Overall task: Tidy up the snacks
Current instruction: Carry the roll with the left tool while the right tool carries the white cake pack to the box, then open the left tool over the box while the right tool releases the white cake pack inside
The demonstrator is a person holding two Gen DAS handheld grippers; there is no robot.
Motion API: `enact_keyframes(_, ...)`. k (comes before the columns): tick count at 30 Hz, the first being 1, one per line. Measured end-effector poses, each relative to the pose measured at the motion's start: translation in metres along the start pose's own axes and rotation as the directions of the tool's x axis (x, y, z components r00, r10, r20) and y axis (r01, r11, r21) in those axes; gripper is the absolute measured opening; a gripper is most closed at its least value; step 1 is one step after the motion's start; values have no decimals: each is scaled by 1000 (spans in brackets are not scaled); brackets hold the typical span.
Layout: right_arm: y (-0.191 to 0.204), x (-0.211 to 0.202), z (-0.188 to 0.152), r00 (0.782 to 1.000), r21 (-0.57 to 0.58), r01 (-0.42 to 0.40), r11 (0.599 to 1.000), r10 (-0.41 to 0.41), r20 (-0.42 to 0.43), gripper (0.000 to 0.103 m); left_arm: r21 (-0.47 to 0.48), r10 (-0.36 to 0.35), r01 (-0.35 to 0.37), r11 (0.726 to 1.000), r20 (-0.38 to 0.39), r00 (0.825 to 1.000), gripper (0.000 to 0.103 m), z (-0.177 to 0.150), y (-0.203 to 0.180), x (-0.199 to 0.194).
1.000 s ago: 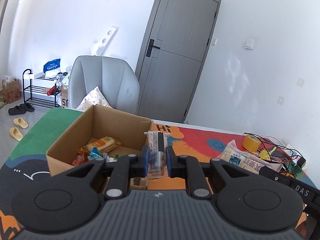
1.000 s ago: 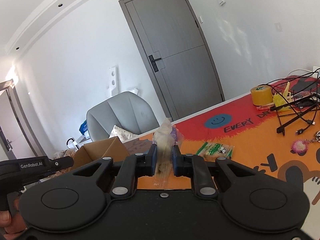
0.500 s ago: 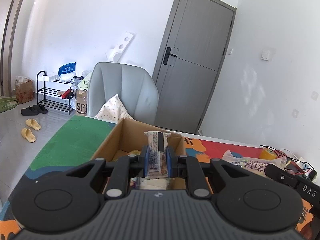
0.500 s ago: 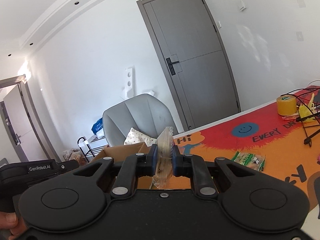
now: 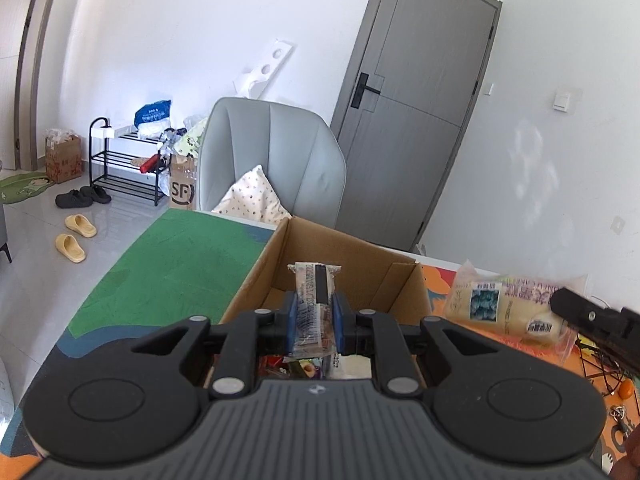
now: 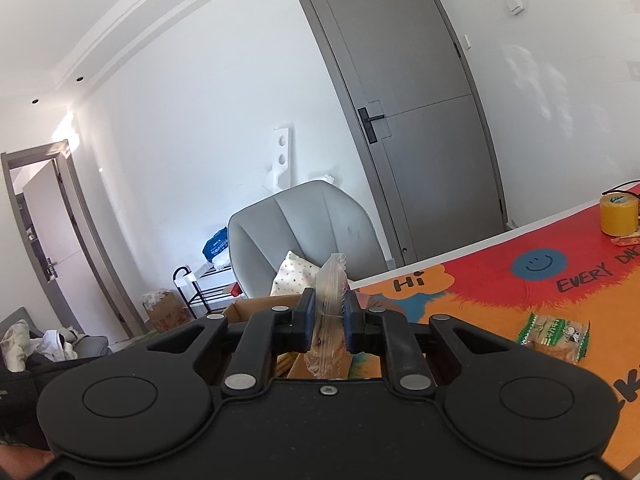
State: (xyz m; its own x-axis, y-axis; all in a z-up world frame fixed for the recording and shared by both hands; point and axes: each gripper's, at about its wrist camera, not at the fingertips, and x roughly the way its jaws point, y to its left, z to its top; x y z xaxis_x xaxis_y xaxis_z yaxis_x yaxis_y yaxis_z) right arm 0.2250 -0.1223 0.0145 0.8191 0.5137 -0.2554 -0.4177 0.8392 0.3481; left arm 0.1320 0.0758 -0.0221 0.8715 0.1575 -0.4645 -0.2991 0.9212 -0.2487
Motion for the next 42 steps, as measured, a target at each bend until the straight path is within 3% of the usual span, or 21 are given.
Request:
enact_keyframes(10,17,19,4,1000,-12,-19,1000,20,4,15,-81,38,-36,996,17,999,47,7,30,-2)
enact_keyframes(25,40,19,26,996,-51,-33,998,37,82,14,-155,65,-61,986,26,998,50,14,63,-5)
enact_keyframes(30,47,31,22,997,-44,-60,997,62,44,14,-158,62,-57,986,27,998,50,13,66,-8)
enact_keyframes(35,37,58,12,991,68,-118,991,122,-55,15,-166,75,-70,984,20,997,50,15,72,-5)
enact_keyframes(38,32,74,5,991,96,-64,993,75,-109,25,-166,78,-75,983,11,997,50,14,72,-4)
enact_keyframes(41,30,70,1,994,93,-33,995,42,-97,39,-160,76,-74,984,12,997,54,14,70,-5)
enact_keyframes(42,30,67,0,995,96,-29,995,38,-93,48,-158,78,-75,985,14,997,59,15,68,-5)
